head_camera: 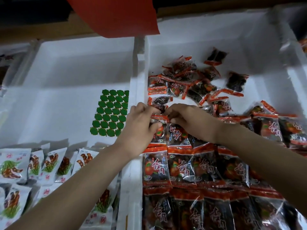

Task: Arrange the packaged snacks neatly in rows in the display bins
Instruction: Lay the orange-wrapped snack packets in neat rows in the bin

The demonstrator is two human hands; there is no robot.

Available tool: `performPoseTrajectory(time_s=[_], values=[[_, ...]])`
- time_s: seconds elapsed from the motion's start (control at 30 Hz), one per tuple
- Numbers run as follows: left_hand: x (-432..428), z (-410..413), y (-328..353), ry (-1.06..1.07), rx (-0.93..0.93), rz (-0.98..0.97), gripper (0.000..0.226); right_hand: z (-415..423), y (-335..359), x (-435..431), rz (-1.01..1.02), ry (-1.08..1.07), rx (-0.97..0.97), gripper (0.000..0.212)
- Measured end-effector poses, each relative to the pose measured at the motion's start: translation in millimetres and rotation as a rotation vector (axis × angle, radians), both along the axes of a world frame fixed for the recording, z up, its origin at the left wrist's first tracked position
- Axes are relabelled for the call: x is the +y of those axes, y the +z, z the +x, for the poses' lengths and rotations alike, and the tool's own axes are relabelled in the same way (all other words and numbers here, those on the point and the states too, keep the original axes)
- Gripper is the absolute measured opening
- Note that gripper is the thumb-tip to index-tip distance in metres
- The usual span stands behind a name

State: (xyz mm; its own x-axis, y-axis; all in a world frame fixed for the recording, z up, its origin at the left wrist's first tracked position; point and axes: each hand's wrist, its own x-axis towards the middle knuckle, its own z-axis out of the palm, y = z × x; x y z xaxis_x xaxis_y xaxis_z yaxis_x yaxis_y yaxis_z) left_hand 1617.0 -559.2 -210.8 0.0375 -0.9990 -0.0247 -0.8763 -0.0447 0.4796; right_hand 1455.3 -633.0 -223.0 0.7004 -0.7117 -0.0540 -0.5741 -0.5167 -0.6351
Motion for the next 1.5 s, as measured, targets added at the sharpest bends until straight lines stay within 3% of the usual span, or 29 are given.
performPoseTrajectory(time_s=[0.27,0.47,0.67,0.83,1.0,1.13,1.27,1.33,1.43,1.5], values=[[2,4,-2,-0.125,-0.228,-0.037,0.042,-11,7,0,0.003,0.015,-0.014,0.030],[-26,1,10,-0.123,-0.033,-0.039,0.036,-18,13,-30,-0.070,-0.172,-0.053,0.033],[-76,-13,-6,-0.047,-0.029,0.117,0.043,20,-4,-57,0.360,-0.374,-0.133,0.033],[-87,-17,-11,-0.018,-0.114,0.090,0.040,30,-9,-70,0.617,-0.510,-0.258,0.012],[-84,-14,-8,-0.041,-0.073,-0.073,0.020,11,14,-73,0.594,-0.362,-0.462,0.006],[-76,-8,0,0.006,0.008,-0.215,0.013,-9,13,-76,0.383,-0.206,-0.177,0.021],[-64,-5,8,0.010,0.088,-0.272,0.013,-7,-6,-71,0.354,-0.045,0.114,0.035],[-59,-5,10,0.010,0.105,-0.292,0.012,4,-11,-67,0.364,-0.026,0.141,0.038],[-52,-4,11,0.044,0.122,-0.294,0.013,23,-15,-62,0.366,-0.063,0.080,0.017],[-47,-3,12,0.067,0.138,-0.298,0.013,34,-15,-59,0.399,-0.083,0.025,0.024]])
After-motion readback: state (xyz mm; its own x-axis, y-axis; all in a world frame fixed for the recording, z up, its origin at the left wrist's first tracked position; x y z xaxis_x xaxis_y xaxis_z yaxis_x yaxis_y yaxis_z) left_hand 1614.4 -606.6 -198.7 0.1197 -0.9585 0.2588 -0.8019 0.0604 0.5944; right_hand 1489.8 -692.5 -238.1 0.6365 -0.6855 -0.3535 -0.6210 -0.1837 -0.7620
